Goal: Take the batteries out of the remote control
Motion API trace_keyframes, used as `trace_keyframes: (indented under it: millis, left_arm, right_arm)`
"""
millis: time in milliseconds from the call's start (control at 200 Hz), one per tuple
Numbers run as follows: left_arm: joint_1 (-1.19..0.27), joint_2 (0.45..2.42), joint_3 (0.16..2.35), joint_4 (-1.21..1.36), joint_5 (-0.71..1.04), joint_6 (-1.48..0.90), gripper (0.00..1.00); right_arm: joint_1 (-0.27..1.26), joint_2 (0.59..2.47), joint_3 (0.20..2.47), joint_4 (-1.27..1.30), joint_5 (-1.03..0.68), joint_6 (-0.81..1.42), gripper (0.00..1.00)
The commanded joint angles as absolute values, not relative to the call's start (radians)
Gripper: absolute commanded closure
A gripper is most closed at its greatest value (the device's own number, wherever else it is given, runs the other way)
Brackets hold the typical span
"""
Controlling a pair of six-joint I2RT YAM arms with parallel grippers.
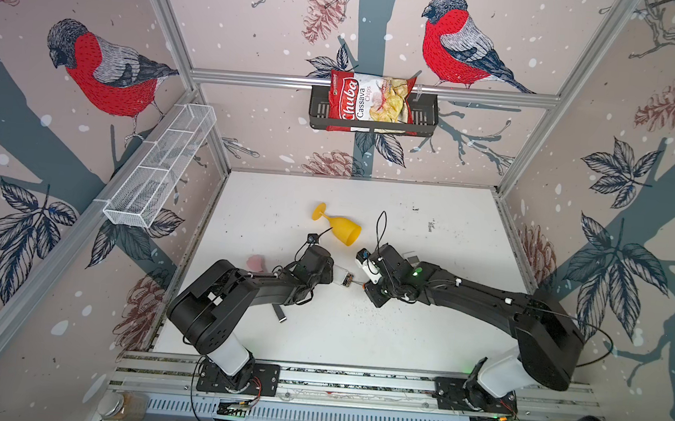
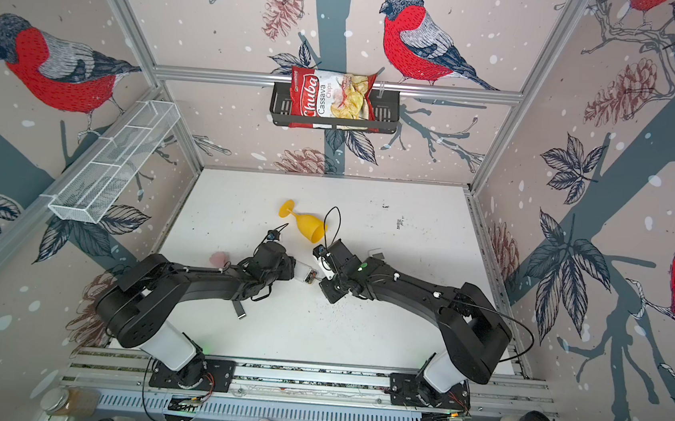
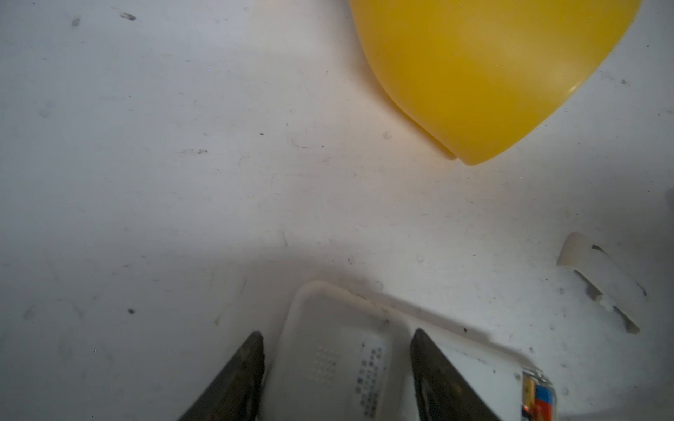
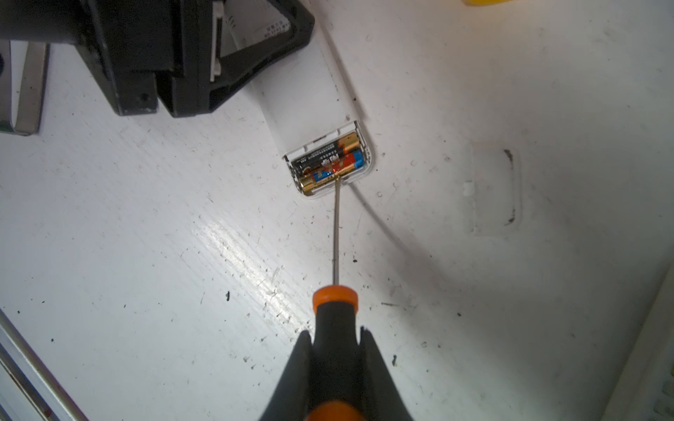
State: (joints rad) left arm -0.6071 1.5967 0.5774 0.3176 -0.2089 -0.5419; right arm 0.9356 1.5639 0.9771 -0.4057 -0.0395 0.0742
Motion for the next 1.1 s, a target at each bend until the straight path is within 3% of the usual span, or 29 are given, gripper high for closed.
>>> trace_keyframes:
  millis: [0,1096]
  left_arm:
    - [-0.609,1.603,0.58,0.333,-0.182,-0.526,0.38]
    - [-0.607,1.59,0.586,0.328,-0.196,-0.548,0.4]
  right_arm:
    - [0.939,1.581,0.99,-0.397,-0.063,0.051,1.0]
    - [0.799,1.532,0.818,-0.118,-0.264,0.104,1.0]
